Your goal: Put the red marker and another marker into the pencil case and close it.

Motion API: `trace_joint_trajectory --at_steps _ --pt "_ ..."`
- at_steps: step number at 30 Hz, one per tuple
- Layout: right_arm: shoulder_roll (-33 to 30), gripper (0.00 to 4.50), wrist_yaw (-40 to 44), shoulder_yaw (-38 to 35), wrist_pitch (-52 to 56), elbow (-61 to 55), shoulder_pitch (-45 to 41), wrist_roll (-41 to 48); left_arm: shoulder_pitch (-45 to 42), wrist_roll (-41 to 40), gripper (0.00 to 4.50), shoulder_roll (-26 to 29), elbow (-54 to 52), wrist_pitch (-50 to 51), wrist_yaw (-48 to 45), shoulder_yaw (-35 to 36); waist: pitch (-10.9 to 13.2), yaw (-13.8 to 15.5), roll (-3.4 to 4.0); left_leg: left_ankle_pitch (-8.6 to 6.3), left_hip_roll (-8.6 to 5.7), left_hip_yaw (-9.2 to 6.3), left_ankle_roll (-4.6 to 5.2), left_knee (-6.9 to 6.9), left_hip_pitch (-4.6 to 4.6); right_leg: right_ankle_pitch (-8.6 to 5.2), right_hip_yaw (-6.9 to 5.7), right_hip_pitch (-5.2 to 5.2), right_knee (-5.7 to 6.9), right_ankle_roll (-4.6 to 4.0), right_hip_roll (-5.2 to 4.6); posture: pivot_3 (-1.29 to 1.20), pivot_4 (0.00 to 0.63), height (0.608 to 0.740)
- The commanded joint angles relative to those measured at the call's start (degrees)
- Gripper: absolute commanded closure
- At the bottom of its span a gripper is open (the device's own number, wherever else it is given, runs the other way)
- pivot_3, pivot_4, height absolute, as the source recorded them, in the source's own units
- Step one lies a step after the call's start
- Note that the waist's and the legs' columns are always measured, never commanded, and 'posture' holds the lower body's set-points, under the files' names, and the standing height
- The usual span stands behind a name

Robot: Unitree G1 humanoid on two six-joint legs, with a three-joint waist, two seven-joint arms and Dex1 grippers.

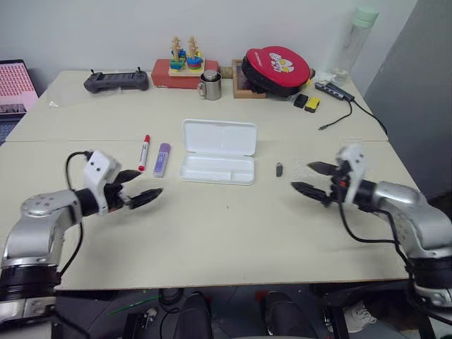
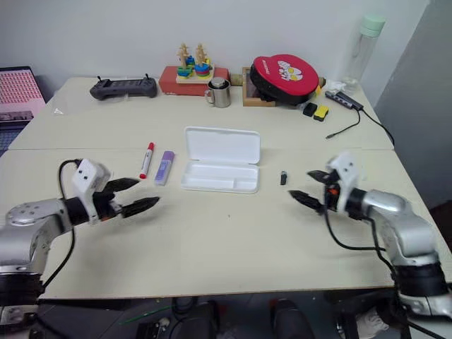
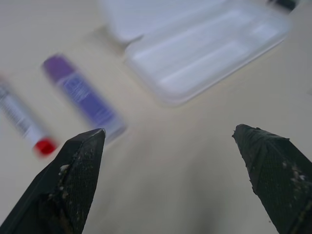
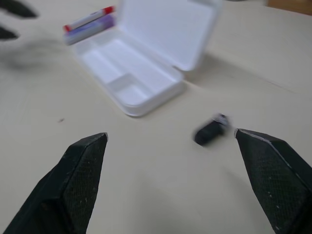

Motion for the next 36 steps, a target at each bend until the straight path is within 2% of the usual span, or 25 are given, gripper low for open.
trace_joint_trajectory --at_steps 1,4,9,18,19,26,36 --pt "1.8 0.10 2.9 3.4 -0.6 3.9 -5.2 -1.6 0.0 -3.7 0.00 -0.7 -7.1 2.6 -0.8 -0.6 0.0 0.0 0.01 0.00 0.00 -0.01 0.00 0.00 0.00 -0.02 -0.01 0.00 0.00 -0.03 0.00 0.00 0.150 0.740" --pt "6.8 0.10 4.9 10.4 -4.8 12.9 -12.7 -7.2 -1.3 -3.6 0.00 -3.3 -9.0 3.1 1.9 -2.1 0.0 0.0 0.02 -0.01 0.00 -0.01 0.00 -0.05 0.00 0.03 -0.02 -0.01 0.00 -0.26 0.01 0.00 0.150 0.740" --pt "13.9 0.10 8.1 15.7 -10.2 26.2 -21.5 -12.8 -2.0 -5.5 0.00 -7.2 -11.5 3.8 5.1 -1.0 0.0 -0.2 0.02 0.00 0.03 -0.05 0.00 -0.06 0.00 0.08 -0.04 -0.03 0.02 -0.33 0.08 0.00 0.150 0.740" --pt "18.5 0.10 11.4 21.7 -13.4 37.5 -26.3 -21.4 -3.6 -7.2 0.00 -9.2 -13.0 3.6 9.4 0.7 0.0 0.6 0.02 -0.01 0.01 -0.12 0.00 -0.05 -0.01 0.09 -0.12 0.00 0.02 -0.34 0.06 0.00 0.150 0.740" --pt "19.1 0.47 10.7 21.5 -13.5 38.9 -26.8 -22.0 -3.6 -7.3 0.00 -9.1 -13.0 3.6 9.6 0.8 0.0 0.4 0.02 0.00 0.02 -0.14 0.00 -0.05 -0.01 0.09 -0.13 -0.01 0.04 -0.34 0.08 0.00 0.150 0.740" --pt "21.7 1.98 9.7 19.2 -18.0 46.9 -29.6 -24.0 -3.8 -7.0 0.00 -8.9 -11.8 3.2 10.0 0.8 0.0 0.3 0.03 0.00 0.01 -0.15 -0.01 -0.02 0.00 0.10 -0.14 0.02 0.06 -0.34 0.07 0.00 0.150 0.740" --pt "22.4 4.46 10.3 16.6 -20.4 48.3 -30.1 -24.8 -4.2 -7.0 0.00 -8.1 -11.2 3.3 9.4 0.5 0.0 0.2 0.03 0.00 0.01 -0.15 -0.01 -0.04 0.00 0.10 -0.14 0.02 0.05 -0.34 0.07 0.00 0.150 0.740"
